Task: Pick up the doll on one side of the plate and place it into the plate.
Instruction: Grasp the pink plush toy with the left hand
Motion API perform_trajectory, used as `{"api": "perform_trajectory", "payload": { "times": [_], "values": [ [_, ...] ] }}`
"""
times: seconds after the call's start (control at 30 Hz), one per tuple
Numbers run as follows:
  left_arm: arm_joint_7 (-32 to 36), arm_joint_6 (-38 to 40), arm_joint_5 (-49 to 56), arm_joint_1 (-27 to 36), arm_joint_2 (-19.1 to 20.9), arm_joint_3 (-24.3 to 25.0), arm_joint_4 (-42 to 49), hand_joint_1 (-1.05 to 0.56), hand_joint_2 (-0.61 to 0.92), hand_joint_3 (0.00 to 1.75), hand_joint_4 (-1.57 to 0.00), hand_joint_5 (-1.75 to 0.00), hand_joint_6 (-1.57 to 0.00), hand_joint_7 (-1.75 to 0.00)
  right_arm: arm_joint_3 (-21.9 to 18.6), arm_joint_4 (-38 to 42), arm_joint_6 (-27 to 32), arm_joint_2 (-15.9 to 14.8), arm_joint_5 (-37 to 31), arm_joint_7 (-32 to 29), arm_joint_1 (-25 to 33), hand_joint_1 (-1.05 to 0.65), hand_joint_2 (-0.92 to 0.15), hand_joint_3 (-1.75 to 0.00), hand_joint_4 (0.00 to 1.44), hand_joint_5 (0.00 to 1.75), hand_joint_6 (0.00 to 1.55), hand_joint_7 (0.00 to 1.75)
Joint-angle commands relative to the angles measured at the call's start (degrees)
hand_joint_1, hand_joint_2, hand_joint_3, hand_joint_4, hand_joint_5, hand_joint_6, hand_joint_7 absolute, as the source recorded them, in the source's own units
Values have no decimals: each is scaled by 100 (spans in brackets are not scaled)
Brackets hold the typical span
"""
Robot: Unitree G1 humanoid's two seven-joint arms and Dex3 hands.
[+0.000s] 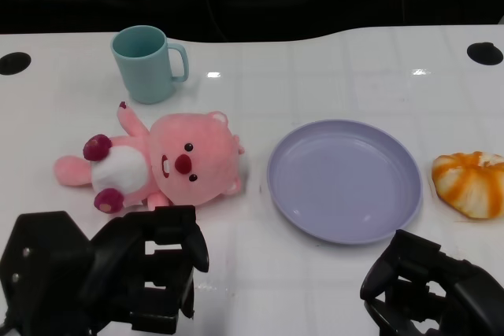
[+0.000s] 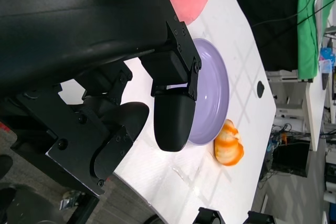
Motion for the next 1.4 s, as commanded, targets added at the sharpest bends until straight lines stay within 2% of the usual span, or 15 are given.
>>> {"api": "perform_trajectory", "payload": {
  "times": [0.03, 0.13, 0.23, 0.27, 0.37, 0.43, 0.47, 0.67, 0.9, 1.0, 1.13, 1.4],
  "values": [
    [97, -88, 28, -28, 44, 117, -115, -3, 34, 145, -79, -152, -82, -117, -4, -60, 28, -2, 2, -39, 3, -25, -85, -63, 64, 175, 43, 165],
    [129, -245, 109, -7, 67, 156, -191, -8, 38, 133, -72, -148, -76, -106, 8, -49, -3, -3, -21, -44, -8, -25, -85, -63, 64, 175, 43, 165],
    [161, -525, 276, -16, 133, 189, -227, -18, 49, 105, -62, -141, -66, -93, 23, -43, -31, -10, -71, -54, -20, -26, -85, -63, 64, 175, 42, 165],
    [183, -641, 388, -15, 171, 189, -242, -19, 54, 94, -59, -135, -64, -87, 25, -42, -39, -9, -78, -51, -20, -26, -85, -63, 64, 175, 42, 165],
    [263, -845, 668, -15, 259, 207, -329, -27, 81, 40, -54, -112, -65, -52, 20, -31, -49, 21, -33, -36, -5, -25, -85, -63, 65, 175, 43, 165],
    [286, -963, 879, -64, 370, 218, -390, -31, 89, 22, -50, -101, -64, -38, 10, -54, -24, 21, -15, -30, 5, -25, -85, -64, 65, 175, 43, 165],
    [286, -988, 975, -105, 436, 230, -430, -35, 91, 17, -43, -96, -60, -32, 7, -68, -15, 17, -22, -31, 7, -25, -85, -64, 64, 175, 43, 165],
    [428, -1242, 1748, -448, 763, 288, -434, -49, 92, 5, -23, -83, -49, -16, 2, -84, -8, 39, -38, -59, -5, -26, -85, -63, 63, 175, 42, 165],
    [464, -1144, 2698, -972, 1142, 227, -360, -56, 92, 5, -6, -76, -38, -7, 5, -74, -6, 43, -38, -47, 5, -24, -85, -64, 63, 175, 41, 166],
    [403, -1039, 2890, -1155, 1225, 216, -332, -59, 92, 3, -2, -73, -36, -4, 8, -78, 11, 61, -18, -49, 3, -24, -85, -64, 63, 175, 41, 166],
    [274, -906, 3572, -1411, 1598, -21, -273, -63, 92, 2, 0, -68, -32, -2, 16, -84, 27, 68, -51, -71, -4, -24, -84, -64, 63, 175, 41, 166],
    [192, -600, 4880, -1869, 1864, -584, -15, -66, 89, 0, 0, -35, -24, 0, -30, -92, 31, 46, 24, -27, 33, -24, -85, -65, 63, 175, 41, 166]
  ]
}}
